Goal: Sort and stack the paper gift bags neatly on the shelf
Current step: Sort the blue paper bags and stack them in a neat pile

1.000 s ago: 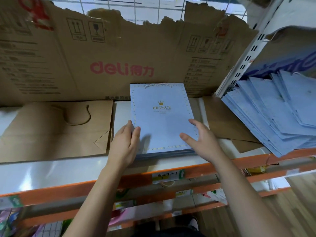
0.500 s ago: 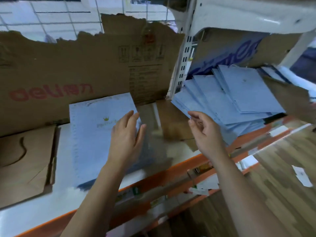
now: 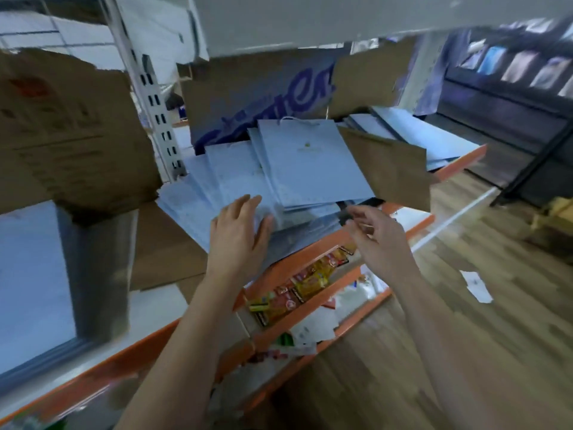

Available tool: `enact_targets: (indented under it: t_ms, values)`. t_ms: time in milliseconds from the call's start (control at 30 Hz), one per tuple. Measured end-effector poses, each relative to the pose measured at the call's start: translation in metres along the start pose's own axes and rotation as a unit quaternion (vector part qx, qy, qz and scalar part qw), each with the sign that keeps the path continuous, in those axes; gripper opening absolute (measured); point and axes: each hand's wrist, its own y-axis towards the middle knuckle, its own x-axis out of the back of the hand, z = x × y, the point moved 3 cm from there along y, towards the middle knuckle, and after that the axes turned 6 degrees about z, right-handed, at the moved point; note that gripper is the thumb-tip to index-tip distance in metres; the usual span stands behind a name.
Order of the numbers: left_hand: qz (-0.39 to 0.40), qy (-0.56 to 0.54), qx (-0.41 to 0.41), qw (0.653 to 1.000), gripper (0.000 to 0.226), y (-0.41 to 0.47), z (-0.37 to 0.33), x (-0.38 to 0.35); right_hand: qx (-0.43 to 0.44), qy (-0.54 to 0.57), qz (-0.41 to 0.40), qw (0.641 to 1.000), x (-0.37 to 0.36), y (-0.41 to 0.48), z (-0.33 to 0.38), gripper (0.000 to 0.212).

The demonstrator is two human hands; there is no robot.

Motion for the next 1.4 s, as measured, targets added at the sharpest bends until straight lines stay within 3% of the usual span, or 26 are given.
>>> enact_targets:
  t_ms: [367,567,900,1200,1400]
  values:
    - [-0.016,0.010,0.044,0.999,0.057,0.048,-0.010,-0.020,-0.004,-0.071,0.026,0.997,0.022,0.082,-0.043,0.033]
    - [-0.024,0.026,0.070,0.997,0.050,0.089,-0.001,-0.034,-0.033,-0.137,0.071,0.987,0.019,0.142,-0.058,0.053]
    - [-0.033,0.044,0.105,0.993,0.054,0.123,0.002,-0.040,-0.039,-0.117,0.096,0.988,0.011,0.199,-0.064,0.087]
    - [-0.076,0.053,0.181,0.979,0.052,0.117,-0.026,-0.055,-0.062,0.050,0.121,0.989,0.027,0.219,-0.083,0.075]
    - [-0.094,0.083,0.226,0.966,0.052,0.114,-0.032,-0.060,-0.040,0.048,0.124,0.990,0.056,0.227,-0.104,0.025]
